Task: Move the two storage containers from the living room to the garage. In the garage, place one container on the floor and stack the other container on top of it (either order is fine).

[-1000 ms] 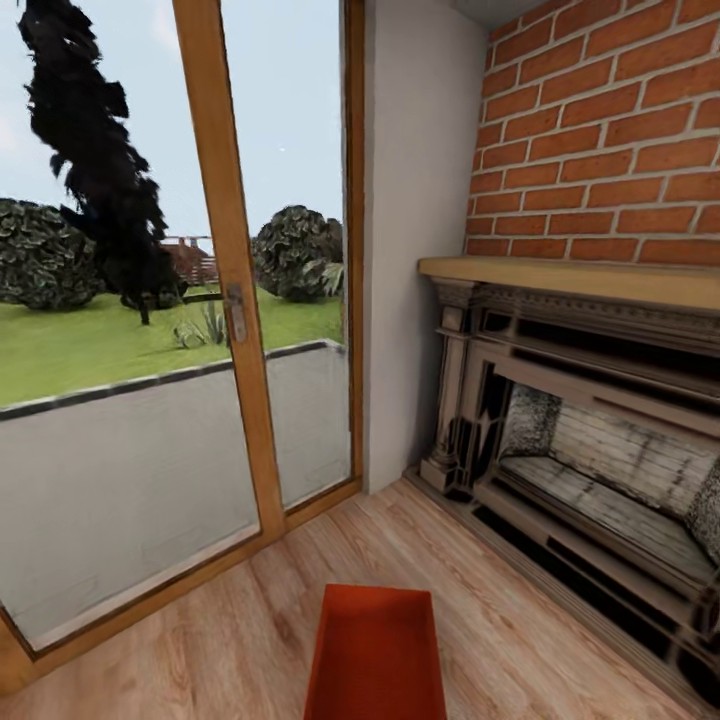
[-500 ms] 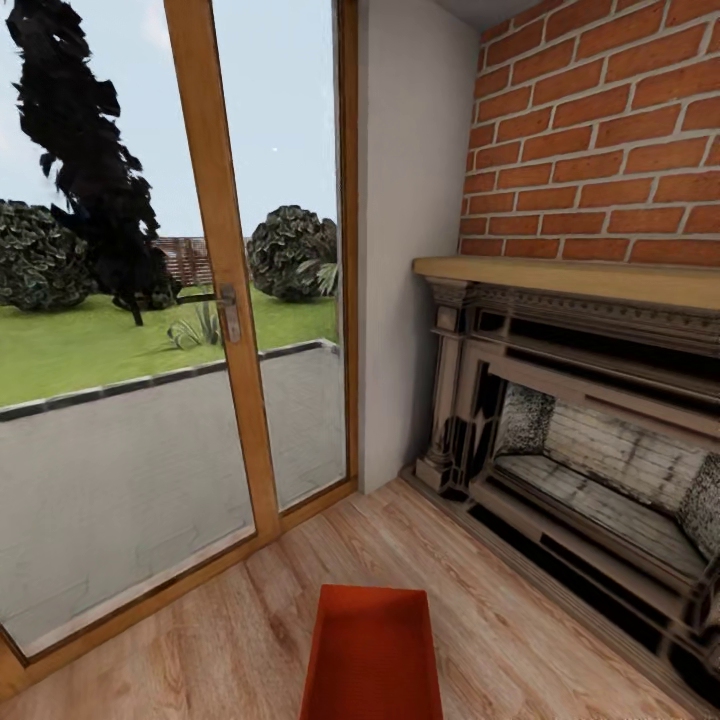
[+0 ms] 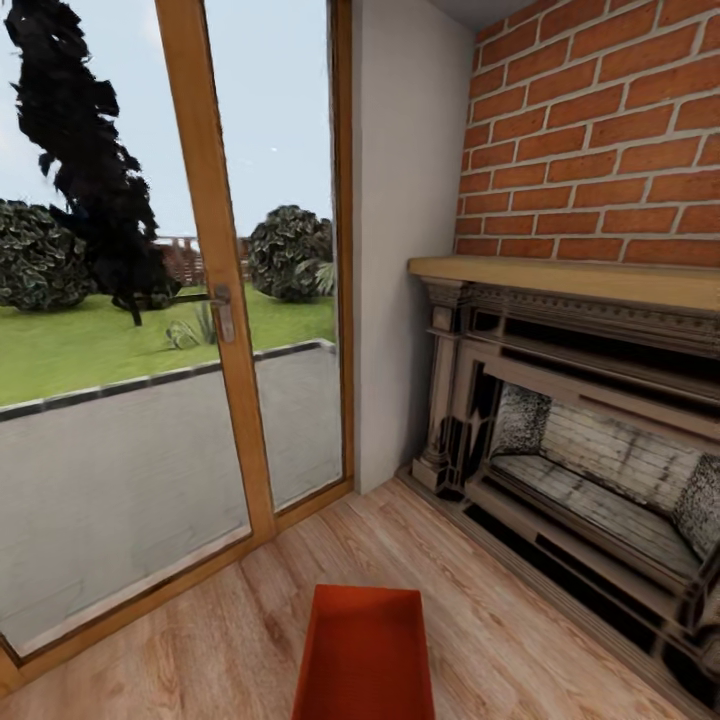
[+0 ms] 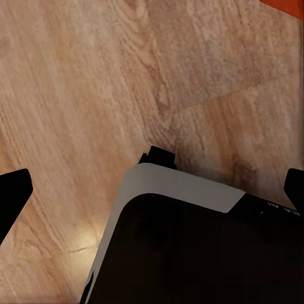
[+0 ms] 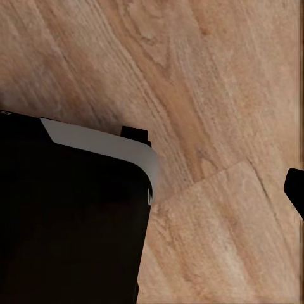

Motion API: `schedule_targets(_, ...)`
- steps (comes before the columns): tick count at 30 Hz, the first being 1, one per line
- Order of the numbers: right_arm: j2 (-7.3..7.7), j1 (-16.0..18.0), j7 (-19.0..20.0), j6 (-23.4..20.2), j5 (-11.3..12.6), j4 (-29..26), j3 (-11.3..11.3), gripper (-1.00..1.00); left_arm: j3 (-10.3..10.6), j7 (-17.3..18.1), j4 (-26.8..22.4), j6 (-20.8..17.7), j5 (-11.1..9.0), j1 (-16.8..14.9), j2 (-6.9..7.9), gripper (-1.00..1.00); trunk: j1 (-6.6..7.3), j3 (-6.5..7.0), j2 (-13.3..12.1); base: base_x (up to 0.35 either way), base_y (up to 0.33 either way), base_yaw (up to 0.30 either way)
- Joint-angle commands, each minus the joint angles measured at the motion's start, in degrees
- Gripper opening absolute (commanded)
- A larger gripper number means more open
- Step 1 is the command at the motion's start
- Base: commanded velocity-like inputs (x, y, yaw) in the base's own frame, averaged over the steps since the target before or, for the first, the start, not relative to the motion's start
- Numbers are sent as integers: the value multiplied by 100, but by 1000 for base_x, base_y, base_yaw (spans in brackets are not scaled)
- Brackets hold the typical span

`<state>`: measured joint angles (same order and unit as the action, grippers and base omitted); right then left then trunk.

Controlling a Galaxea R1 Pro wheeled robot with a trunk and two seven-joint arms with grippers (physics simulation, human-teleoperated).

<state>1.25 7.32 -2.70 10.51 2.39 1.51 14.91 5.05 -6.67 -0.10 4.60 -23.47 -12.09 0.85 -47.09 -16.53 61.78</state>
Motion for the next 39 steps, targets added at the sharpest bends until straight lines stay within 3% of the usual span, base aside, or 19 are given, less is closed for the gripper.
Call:
schedule_targets(1,-2,7,-12,30,24,16,47,100,49,-17,2,14,-44,-3,1,100,0,-7,4,0,-150,0)
schedule_targets(39,-24,7,-20,30,14,16,97,100,49,-18,2,14,-53,-3,2,100,0,-7,4,7,-3,-17)
